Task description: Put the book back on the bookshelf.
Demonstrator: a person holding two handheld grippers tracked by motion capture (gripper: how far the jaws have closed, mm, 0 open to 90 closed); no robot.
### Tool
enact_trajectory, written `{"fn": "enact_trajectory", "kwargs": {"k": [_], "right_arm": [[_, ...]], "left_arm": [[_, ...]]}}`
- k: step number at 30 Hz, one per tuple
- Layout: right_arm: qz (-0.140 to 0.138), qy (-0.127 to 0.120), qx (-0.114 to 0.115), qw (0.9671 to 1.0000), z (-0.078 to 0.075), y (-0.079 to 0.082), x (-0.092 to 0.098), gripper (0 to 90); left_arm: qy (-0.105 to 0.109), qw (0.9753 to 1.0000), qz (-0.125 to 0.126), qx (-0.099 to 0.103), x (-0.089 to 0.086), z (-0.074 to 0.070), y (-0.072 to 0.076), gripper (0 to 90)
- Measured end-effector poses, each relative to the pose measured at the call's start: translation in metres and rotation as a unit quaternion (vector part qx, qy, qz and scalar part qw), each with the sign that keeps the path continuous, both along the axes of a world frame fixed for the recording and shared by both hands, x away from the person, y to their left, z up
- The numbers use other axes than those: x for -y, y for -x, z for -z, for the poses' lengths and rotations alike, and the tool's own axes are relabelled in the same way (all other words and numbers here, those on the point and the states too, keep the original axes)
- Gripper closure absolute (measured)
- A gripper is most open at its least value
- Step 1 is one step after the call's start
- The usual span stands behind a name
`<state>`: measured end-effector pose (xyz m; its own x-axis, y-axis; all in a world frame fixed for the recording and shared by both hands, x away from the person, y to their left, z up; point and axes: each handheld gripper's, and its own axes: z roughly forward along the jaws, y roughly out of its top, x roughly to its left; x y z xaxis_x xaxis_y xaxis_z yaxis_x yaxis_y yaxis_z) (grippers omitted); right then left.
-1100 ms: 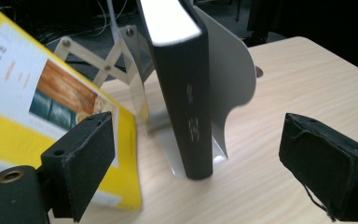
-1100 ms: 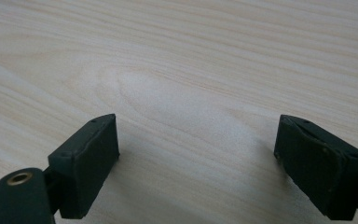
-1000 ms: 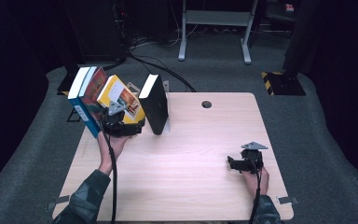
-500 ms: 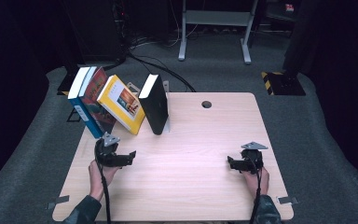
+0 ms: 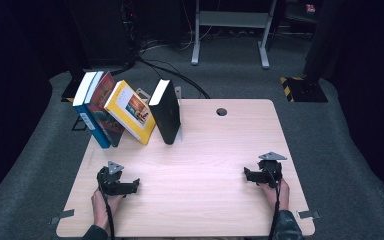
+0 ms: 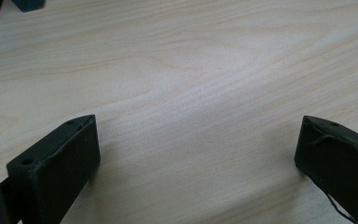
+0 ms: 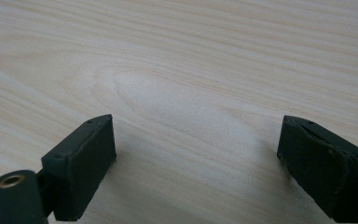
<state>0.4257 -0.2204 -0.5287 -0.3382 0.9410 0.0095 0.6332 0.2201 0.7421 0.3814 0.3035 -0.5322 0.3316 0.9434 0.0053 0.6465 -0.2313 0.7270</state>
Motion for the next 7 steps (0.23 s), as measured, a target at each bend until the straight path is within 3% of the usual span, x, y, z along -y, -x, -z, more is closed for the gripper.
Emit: {"fn": "enact_trajectory", "kwargs": {"k": [7], "right_arm": [[0.004,0.004,-0.003,1.0000,0.0000,0.0027,-0.0001,9.0]], "left_arm": [[0.002,1.0000,0.001,-0.001,0.0001,0.0002,0.0002,0.0]]}}
